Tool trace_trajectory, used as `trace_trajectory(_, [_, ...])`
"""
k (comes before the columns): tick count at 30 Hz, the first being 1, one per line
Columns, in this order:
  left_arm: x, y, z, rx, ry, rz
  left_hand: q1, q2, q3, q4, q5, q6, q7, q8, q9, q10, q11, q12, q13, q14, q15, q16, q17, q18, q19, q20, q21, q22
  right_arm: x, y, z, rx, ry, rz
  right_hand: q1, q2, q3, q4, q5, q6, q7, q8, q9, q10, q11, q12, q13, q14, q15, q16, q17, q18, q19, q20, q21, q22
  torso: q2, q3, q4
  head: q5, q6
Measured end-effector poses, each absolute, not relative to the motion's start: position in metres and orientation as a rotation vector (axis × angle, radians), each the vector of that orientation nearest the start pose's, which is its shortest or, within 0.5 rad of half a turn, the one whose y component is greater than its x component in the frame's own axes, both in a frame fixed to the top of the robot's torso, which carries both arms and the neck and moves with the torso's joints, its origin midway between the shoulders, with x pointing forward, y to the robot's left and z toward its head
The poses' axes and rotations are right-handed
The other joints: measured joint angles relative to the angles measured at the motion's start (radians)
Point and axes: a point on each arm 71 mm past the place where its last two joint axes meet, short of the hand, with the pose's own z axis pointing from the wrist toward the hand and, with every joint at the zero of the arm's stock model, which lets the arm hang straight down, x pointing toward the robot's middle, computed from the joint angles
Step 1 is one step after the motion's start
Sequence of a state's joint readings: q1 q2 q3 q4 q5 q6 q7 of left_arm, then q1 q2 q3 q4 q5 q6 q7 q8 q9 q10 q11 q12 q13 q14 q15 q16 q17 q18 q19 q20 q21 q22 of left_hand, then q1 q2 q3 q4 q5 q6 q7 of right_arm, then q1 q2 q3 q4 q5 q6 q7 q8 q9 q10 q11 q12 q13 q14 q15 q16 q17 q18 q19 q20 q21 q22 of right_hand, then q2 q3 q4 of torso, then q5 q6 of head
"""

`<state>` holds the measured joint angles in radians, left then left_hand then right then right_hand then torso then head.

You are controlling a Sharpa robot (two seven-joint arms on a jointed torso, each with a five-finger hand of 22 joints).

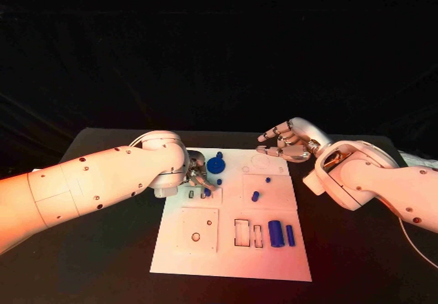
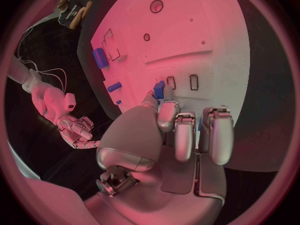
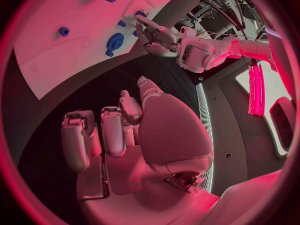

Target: Assemble the parts on the task board

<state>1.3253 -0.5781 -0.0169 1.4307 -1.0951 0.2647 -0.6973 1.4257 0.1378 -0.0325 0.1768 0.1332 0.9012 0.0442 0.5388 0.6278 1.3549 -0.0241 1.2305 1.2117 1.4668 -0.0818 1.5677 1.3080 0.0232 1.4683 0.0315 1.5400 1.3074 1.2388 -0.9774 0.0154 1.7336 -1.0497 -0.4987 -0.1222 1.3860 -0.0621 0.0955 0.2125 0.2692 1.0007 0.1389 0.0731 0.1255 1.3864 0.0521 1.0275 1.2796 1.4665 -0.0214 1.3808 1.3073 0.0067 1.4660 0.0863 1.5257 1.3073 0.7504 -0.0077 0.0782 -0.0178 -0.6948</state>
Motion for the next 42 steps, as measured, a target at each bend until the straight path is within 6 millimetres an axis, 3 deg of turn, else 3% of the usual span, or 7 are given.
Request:
trace_trajectory(3, [0.505,0.116,-0.168,0.019,2.333,-0.32,0.026,-0.026,0.073,0.067,0.0,-0.001,0.001,-0.01,0.003,0.0,0.001,-0.01,-0.006,0.0,0.0,0.0,0.0,0.0,0.0,0.0,0.0,0.0,0.461,-0.216,-0.127,0.302,1.547,0.875,0.0,0.0,0.0,0.0,0.0,0.0,0.0,0.0,0.0,0.0,0.0,0.0,0.0,0.0,0.0,0.0,0.0,0.0,0.0,0.0,0.0,0.0,0.0,0.0002,0.0,0.001,0.0])
trace_trajectory(6, [0.505,0.116,-0.168,0.018,2.337,-0.319,0.013,-0.101,0.214,0.125,0.004,-0.005,0.004,-0.013,0.02,0.001,0.003,-0.026,-0.028,0.0,0.0,0.0,0.0,0.0,0.0,0.0,0.0,0.0,0.461,-0.216,-0.127,0.299,1.55,0.874,0.0,0.0,0.0,0.0,0.0,0.0,0.0,0.0,0.0,0.0,0.0,0.0,0.0,0.0,0.0,0.0,0.0,0.0,0.0,0.0,0.0,0.0,0.0,0.0003,-0.0001,0.002,-0.001])
trace_trajectory(7, [0.505,0.116,-0.169,0.018,2.339,-0.319,-0.021,-0.146,0.303,0.122,0.005,-0.005,0.004,-0.013,0.03,0.003,0.005,-0.026,-0.029,0.001,-0.002,0.0,0.0,0.0,0.0,0.0,0.0,0.0,0.461,-0.216,-0.127,0.298,1.552,0.874,0.0,0.0,0.0,0.0,0.0,0.0,0.0,0.0,0.0,0.0,0.0,0.0,0.0,0.0,0.0,0.0,0.0,0.0,0.0,0.0,0.0,0.001,0.0,0.0004,-0.0001,0.002,-0.001])
trace_trajectory(9, [0.504,0.117,-0.17,0.017,2.343,-0.319,-0.061,-0.202,0.399,0.119,0.005,-0.001,0.008,-0.005,0.046,0.003,0.004,-0.014,0.004,-0.003,0.0,0.0,0.0,0.0,0.0,0.0,0.0,0.0,0.461,-0.216,-0.127,0.297,1.553,0.873,0.0,0.0,0.0,0.0,0.0,0.0,0.0,0.0,0.0,0.0,0.0,0.0,0.0,0.0,0.0,0.0,0.0,0.0,0.0,0.0,0.0,0.001,0.0,0.0004,-0.0001,0.002,-0.001])
trace_trajectory(13, [0.504,0.118,-0.17,0.01,2.349,-0.322,-0.105,-0.246,0.497,0.09,0.005,-0.003,0.01,0.003,0.071,0.004,0.004,-0.02,-0.006,-0.002,0.003,0.0,0.0,0.0,0.0,0.0,-0.004,0.0,0.461,-0.216,-0.127,0.295,1.557,0.873,0.0,0.0,0.0,0.0,0.0,0.0,0.0,0.0,0.0,0.0,0.0,0.0,-0.001,0.0,0.0,0.0,0.001,0.0,0.0,0.0,0.0,0.001,0.0,0.0003,-0.0001,0.003,-0.001])
trace_trajectory(22, [0.503,0.125,-0.17,-0.023,2.342,-0.352,-0.134,-0.27,0.534,0.07,0.005,-0.004,0.012,0.014,0.089,0.004,0.004,-0.02,-0.008,-0.002,0.003,0.0,0.0,0.0,0.0,0.0,-0.004,0.0,0.461,-0.215,-0.128,0.293,1.56,0.871,0.0,0.0,0.0,0.0,0.0,0.0,0.0,0.0,0.0,0.0,0.0,0.0,-0.001,0.0,0.0,0.0,0.001,0.0,0.0,0.0,0.0,0.001,0.0,0.0007,0.0002,0.005,-0.002])
trace_trajectory(42, [0.486,0.143,-0.174,-0.148,2.172,-0.461,-0.147,-0.282,0.563,0.052,-0.001,-0.002,0.017,0.018,0.1,0.029,0.004,0.005,0.02,-0.002,0.002,0.0,0.0,0.0,0.0,0.0,0.006,0.001,0.461,-0.219,-0.128,0.299,1.56,0.863,0.0,0.0,-0.003,0.003,0.0,0.0,0.0,0.0,0.0,0.0,0.0,0.0,-0.001,0.0,0.0,-0.001,0.0,0.0,0.0,0.0,0.0,0.0,-0.002,0.0005,0.0033,0.014,-0.007])
